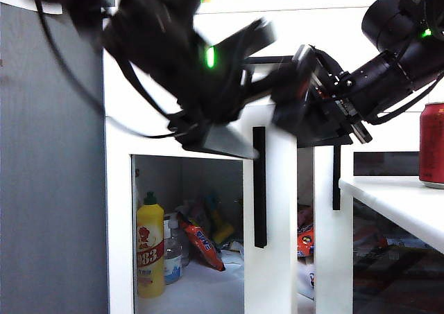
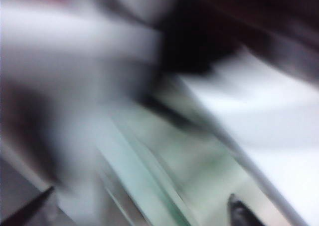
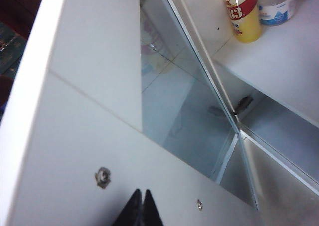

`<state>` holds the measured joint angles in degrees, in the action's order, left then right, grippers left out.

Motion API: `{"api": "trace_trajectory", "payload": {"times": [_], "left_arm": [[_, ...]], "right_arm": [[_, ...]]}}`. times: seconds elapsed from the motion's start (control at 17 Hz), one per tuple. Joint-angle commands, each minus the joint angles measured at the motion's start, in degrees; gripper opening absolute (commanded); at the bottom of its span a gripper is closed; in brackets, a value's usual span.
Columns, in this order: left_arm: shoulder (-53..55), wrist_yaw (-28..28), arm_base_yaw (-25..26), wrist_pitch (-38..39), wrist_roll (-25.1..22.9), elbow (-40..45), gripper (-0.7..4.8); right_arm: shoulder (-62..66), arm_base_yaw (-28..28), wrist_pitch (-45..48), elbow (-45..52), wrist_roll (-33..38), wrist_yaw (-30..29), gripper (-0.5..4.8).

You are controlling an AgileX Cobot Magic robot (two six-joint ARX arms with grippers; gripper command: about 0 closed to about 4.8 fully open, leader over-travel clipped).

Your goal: Open the left door of the white cabinet, pick up a can of beverage from the table on the right, place it inside the cabinet, and finally close the cabinet door.

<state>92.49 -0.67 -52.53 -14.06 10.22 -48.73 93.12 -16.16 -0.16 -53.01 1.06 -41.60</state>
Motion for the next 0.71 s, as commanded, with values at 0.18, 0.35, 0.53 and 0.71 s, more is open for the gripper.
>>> {"api": "trace_trajectory", "payload": {"times": [0.18, 0.35, 0.53, 0.71], "left_arm": [[-16.9, -3.1, -6.4, 23.7, 2.5, -0.1, 4.79], [-34.4, -0.8, -6.7, 34.4, 2.6, -0.1, 4.79], [-42.4, 0.4, -6.7, 40.4, 1.9, -0.1, 4.79], [-48.2, 0.7, -6.7, 46.4, 3.8, -0.1, 4.79]], "right_arm": [[-0.2, -0.9, -0.1, -0.2, 2.3, -2.1, -0.01], [-0.2, -5.6, 0.6, -0.2, 2.4, -2.0, -0.01], [-0.2, -14.1, 3.7, -0.2, 4.4, 2.3, -0.01], [-0.1, -21.3, 8.8, -0.2, 8.2, 5.4, -0.01]]}}
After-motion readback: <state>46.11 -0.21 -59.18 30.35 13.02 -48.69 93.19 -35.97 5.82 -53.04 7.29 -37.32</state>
